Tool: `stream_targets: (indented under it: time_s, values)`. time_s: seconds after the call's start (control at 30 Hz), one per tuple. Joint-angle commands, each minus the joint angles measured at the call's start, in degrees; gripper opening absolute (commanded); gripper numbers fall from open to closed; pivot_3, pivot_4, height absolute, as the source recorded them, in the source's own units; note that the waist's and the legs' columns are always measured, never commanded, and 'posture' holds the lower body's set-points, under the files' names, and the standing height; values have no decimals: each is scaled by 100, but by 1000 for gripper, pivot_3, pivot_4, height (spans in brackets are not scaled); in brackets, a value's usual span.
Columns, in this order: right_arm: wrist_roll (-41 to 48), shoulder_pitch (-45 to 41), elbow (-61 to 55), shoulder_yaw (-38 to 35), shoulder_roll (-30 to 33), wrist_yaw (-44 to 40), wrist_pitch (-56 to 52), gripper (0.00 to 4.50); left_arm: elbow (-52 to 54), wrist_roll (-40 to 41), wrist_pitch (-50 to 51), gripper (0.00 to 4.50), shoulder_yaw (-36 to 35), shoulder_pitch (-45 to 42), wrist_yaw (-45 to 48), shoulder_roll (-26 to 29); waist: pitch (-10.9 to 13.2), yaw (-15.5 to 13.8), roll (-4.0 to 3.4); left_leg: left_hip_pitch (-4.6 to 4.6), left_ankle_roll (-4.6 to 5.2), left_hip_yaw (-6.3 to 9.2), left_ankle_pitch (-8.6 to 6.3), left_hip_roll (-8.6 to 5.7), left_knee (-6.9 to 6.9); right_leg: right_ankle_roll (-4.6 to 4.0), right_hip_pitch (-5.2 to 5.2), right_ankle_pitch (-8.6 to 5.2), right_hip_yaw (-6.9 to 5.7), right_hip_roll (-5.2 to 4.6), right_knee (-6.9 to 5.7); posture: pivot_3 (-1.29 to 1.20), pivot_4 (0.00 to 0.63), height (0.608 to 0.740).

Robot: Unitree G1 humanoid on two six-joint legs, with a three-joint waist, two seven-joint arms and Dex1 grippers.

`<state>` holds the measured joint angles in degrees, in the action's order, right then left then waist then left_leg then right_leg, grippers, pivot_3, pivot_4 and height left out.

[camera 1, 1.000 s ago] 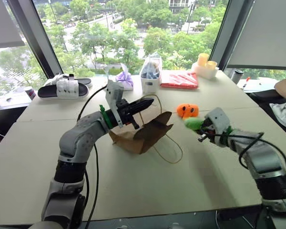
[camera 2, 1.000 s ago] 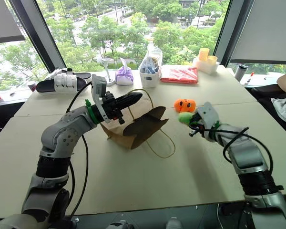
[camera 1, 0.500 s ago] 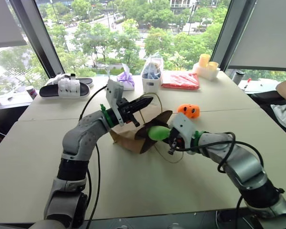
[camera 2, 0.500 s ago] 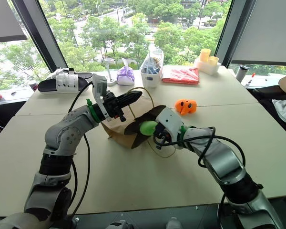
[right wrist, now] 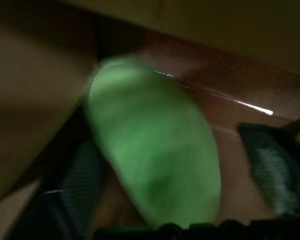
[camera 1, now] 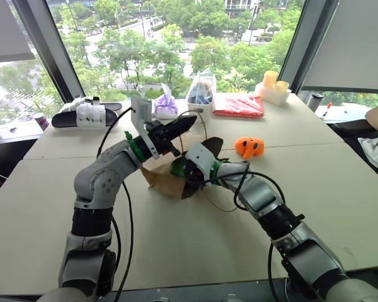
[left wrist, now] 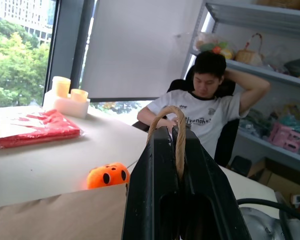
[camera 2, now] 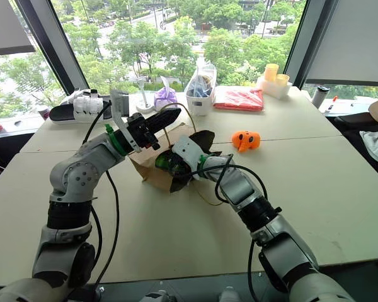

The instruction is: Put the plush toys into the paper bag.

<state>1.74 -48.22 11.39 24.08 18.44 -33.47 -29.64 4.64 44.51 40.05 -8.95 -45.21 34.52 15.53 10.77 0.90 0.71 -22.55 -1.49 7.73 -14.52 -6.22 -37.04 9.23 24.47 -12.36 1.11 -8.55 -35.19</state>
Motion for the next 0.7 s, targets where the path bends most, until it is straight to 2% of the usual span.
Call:
stream_targets:
  time_s: [0.03,0.17,0.27,0.33,0.43,0.53,0.7]
  values:
    - [-128,-206,-304,-214,61,-102,54,4475,156,225,46,0,-236,-206,-121,48,0,10,0,0,0,0,0,-1,0,0,1,0,0,1,0,0,150,740]
    - [126,-27,-1631,-752,747,-474,-733,4475,97,188,6,0,-276,-218,-119,156,1,-9,-1,-2,0,-1,0,-3,1,0,3,0,0,2,0,0,150,740]
    - [696,34,-2384,-2227,1364,-397,-1856,4475,21,118,-52,0,-269,-202,-32,279,1,-41,-1,-12,0,4,0,-3,-2,0,5,0,-2,0,3,0,150,740]
    - [723,33,-2186,-2616,1555,-221,-1922,4475,24,107,-74,0,-234,-192,7,328,-1,-62,2,-18,0,9,0,-5,-5,0,4,0,-3,-1,5,0,150,740]
    - [351,-97,-1256,-2595,1643,173,-1487,4475,38,128,-92,0,-200,-180,18,341,-1,10,3,-5,5,0,-3,-7,0,0,-3,0,-3,1,8,0,150,740]
    - [-73,-501,293,-2408,1492,600,-626,4475,85,120,-103,0,-156,-156,14,314,0,74,1,11,5,-24,-3,1,7,-4,-2,2,5,3,1,0,150,740]
    - [-400,-1436,3594,-2272,820,1248,1189,4475,258,120,-68,0,-127,-67,-17,336,0,167,1,7,-2,-31,1,2,7,-5,2,3,6,2,0,0,150,740]
